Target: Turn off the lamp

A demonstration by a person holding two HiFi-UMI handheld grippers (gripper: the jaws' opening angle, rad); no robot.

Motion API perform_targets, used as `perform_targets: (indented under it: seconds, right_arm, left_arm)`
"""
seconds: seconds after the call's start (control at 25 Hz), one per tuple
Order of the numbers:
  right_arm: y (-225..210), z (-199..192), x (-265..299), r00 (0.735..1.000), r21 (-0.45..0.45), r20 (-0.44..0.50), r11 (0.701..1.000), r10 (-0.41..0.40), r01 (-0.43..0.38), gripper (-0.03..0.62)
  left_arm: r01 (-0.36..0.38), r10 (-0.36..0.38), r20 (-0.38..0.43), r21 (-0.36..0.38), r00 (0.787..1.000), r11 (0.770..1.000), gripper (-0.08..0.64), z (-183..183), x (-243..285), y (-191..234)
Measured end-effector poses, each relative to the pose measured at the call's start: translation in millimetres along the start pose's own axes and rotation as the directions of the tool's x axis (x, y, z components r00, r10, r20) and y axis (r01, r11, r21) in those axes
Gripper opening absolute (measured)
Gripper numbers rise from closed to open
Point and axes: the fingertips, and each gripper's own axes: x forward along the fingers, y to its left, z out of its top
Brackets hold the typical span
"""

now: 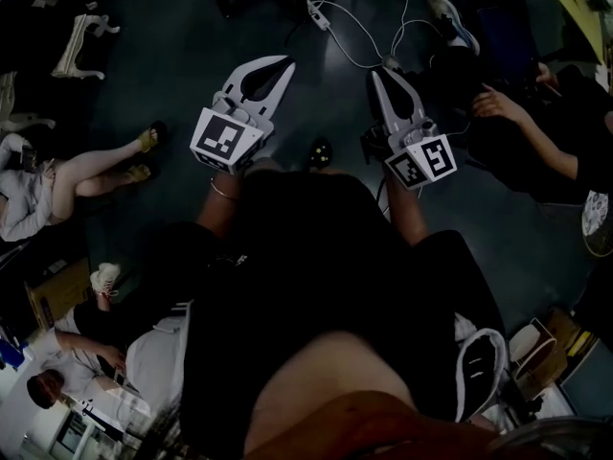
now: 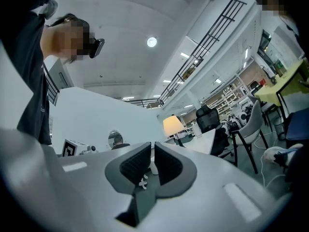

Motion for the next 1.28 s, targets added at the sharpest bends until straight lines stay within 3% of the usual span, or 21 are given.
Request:
perform_targets:
  seconds: [0.16,0.6,1.04,1.28]
  right_arm:
    - [-29.4,4.4,-7.1,1.0,0.035,-0.019,0.999,-0.009,0.009,0.0]
    - [-48.8,-12.0,6.3,0.999,0.068,-0.042,0.998,0.019,-0.016,0.002]
    - [-74.5,-50.1,62.1,0.997,0.043,-0.075,0.999,-0.025,0.028,0.014]
    - [-87.5,-74.5,104.8,0.991,0.032,-0.116,0.997,-0.065,0.069,0.05]
  left_arm:
    - [-0.023,0.023,-0.005,-0.043,1.0,0.999,0.008,1.2,20.5,-4.8]
    - [-0.093,0.091,-0.065,-0.026,0.994,0.995,0.008,-14.6,30.0,20.1]
    - [-0.115,0.115,-0.051,0.004,0.992,0.993,0.008,-44.0,46.0,85.2]
    - [-0.093,0.091,-0.064,-0.037,0.994,0.995,0.008,-64.8,58.8,120.6]
